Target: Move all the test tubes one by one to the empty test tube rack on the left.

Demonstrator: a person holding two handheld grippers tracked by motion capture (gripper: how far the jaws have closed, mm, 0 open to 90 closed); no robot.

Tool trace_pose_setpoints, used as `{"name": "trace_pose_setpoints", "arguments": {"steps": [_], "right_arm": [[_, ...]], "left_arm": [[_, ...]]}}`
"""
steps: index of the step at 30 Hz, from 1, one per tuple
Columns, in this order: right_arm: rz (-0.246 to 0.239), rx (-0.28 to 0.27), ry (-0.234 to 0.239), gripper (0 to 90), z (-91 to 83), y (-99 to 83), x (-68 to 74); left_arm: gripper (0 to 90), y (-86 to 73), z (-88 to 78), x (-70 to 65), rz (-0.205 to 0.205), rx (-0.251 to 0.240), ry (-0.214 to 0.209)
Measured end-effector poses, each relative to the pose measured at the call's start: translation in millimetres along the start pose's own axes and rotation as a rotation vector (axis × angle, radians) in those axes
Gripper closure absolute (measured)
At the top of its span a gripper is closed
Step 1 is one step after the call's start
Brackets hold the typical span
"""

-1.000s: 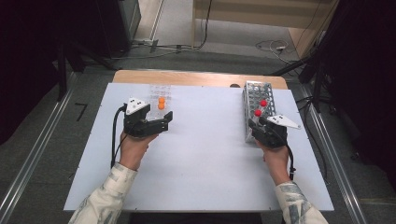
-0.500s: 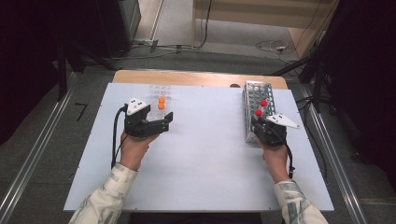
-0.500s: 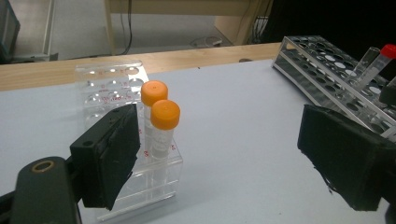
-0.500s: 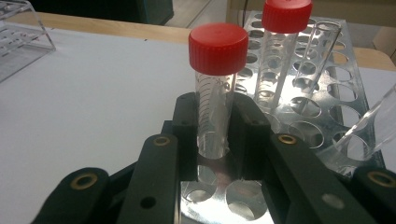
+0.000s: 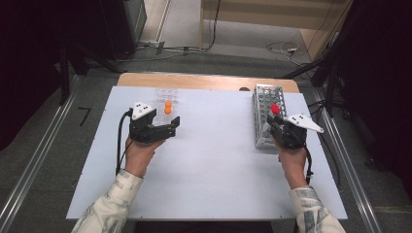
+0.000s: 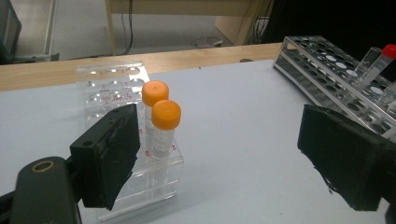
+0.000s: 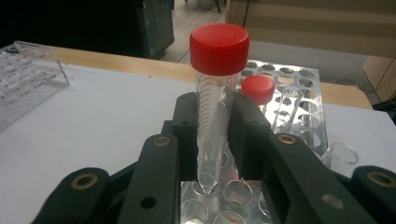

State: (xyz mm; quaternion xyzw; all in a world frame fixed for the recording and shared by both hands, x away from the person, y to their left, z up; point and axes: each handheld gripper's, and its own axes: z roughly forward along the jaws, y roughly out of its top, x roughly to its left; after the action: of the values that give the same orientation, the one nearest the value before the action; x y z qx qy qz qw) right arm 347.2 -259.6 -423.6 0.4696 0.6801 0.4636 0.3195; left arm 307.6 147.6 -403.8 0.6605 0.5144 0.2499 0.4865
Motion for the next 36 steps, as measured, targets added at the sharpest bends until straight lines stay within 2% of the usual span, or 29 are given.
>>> {"name": "trace_pose_setpoints", "arguments": {"steps": [8,21,25,30,36], "right_arm": [[-0.004,-0.055,0.026,71.1,-16.2,15.3,4.3],[-0.023,-0.029,0.089,71.2,-15.3,13.7,21.7],[-0.022,-0.018,0.135,71.2,-13.9,11.7,31.9],[-0.046,0.007,0.188,71.2,-10.3,6.5,49.5],[-0.083,0.047,0.268,71.2,-4.3,-2.3,77.6]], "left_arm": [[13.3,0.1,-0.3,-0.7,0.001,-0.001,-0.005],[13.4,0.4,-1.6,-2.3,0.006,-0.002,-0.010],[13.3,-0.7,-0.4,-6.3,0.013,0.001,-0.019],[13.4,-1.5,-0.1,-12.8,0.029,0.007,-0.036],[13.6,-3.8,1.7,-26.0,0.060,0.016,-0.067]]}}
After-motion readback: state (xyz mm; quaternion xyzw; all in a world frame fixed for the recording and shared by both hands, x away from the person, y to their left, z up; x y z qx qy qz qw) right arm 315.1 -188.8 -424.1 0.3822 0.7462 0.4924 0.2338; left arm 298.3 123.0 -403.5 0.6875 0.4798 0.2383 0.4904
